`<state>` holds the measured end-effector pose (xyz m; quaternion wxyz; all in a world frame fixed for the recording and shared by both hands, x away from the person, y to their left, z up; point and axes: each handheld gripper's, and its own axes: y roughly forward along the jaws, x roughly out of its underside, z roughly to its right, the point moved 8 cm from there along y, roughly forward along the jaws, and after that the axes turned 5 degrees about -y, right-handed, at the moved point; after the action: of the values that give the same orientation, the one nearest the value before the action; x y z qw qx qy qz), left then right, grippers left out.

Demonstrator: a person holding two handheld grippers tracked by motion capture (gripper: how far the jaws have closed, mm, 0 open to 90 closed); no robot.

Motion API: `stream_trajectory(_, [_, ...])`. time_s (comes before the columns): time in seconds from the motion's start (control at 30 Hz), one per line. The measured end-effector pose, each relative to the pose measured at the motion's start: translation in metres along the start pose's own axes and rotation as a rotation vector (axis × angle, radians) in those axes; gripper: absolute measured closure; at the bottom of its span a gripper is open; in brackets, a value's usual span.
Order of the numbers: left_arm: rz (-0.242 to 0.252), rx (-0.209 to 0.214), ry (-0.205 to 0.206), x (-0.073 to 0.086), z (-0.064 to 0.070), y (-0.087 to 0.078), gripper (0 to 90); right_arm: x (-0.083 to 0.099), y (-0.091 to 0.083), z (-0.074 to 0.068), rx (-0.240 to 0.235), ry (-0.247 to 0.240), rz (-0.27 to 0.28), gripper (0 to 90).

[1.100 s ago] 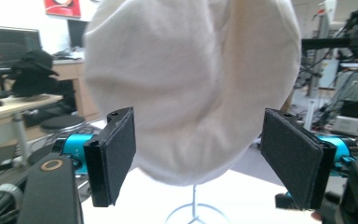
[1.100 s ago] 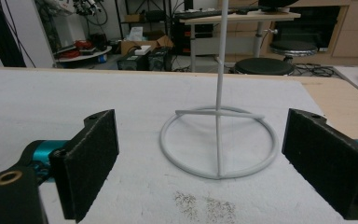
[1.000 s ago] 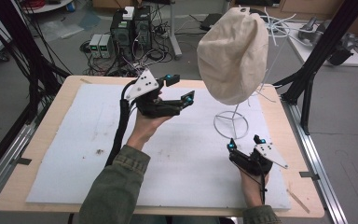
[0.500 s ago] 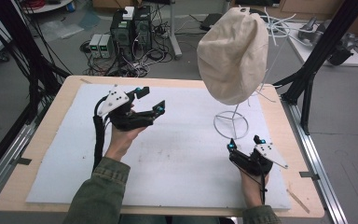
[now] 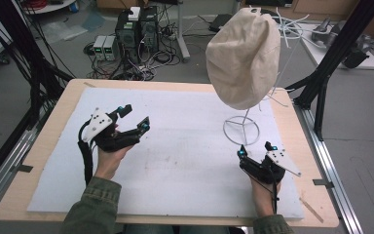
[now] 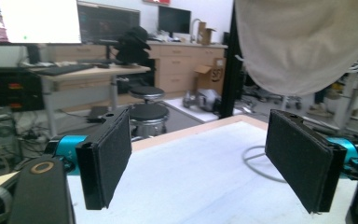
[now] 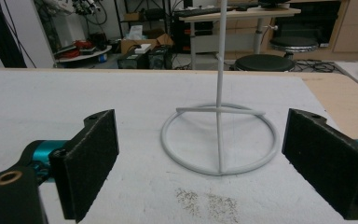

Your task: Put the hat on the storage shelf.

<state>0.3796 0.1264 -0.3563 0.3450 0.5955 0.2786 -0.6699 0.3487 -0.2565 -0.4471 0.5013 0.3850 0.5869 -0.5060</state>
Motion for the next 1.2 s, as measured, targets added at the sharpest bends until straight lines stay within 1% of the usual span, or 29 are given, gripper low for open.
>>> stream_trajectory(0.13, [0.013,-0.043,-0.003,0.007,-0.01,-0.012,23.0,0.0,0.0,0.0,0.0,-0.001,0.0,9.9])
stream_trajectory(0.17, [0.014,-0.062,-0.001,0.009,-0.013,-0.016,22.9,0.0,0.0,0.0,0.002,-0.005,-0.001,9.9])
stream_trajectory(0.27, [0.017,-0.096,-0.01,0.012,-0.02,-0.024,22.3,0.0,0.0,-0.001,0.0,-0.003,-0.003,9.9])
stream_trajectory(0.3, [0.014,-0.115,-0.011,0.013,-0.023,-0.027,22.3,0.0,0.0,-0.001,0.001,-0.007,0.002,9.9])
stream_trajectory(0.37, [0.021,-0.149,-0.01,0.015,-0.029,-0.032,22.1,-0.001,-0.001,-0.001,-0.002,0.005,0.006,9.8])
stream_trajectory(0.47, [0.023,-0.197,-0.012,0.018,-0.038,-0.041,22.1,-0.003,-0.004,0.0,0.01,0.012,0.026,9.8])
stream_trajectory(0.5, [0.026,-0.217,-0.01,0.019,-0.041,-0.044,22.0,-0.003,-0.004,0.001,0.017,0.009,0.03,9.8])
stream_trajectory(0.6, [0.035,-0.276,-0.005,0.021,-0.049,-0.054,21.9,-0.004,-0.006,0.001,0.025,0.02,0.043,9.7])
stream_trajectory(0.7, [0.05,-0.34,0.008,0.022,-0.058,-0.065,22.0,-0.006,-0.008,0.001,0.047,0.01,0.065,9.8])
stream_trajectory(0.77, [0.059,-0.367,0.003,0.022,-0.062,-0.07,22.0,-0.006,-0.01,0.001,0.055,0.01,0.082,9.8])
stream_trajectory(0.83, [0.062,-0.397,-0.002,0.023,-0.067,-0.077,21.9,-0.005,-0.01,0.0,0.054,0.028,0.081,9.8])
stream_trajectory(0.97, [0.072,-0.438,-0.019,0.027,-0.075,-0.088,21.5,-0.003,-0.011,0.001,0.068,0.036,0.077,9.8])
stream_trajectory(1.17, [0.063,-0.499,-0.036,0.033,-0.088,-0.104,21.0,-0.002,-0.013,0.001,0.086,0.036,0.075,9.8])
stream_trajectory(1.2, [0.062,-0.505,-0.034,0.033,-0.089,-0.106,20.9,-0.001,-0.013,0.001,0.091,0.037,0.074,9.8])
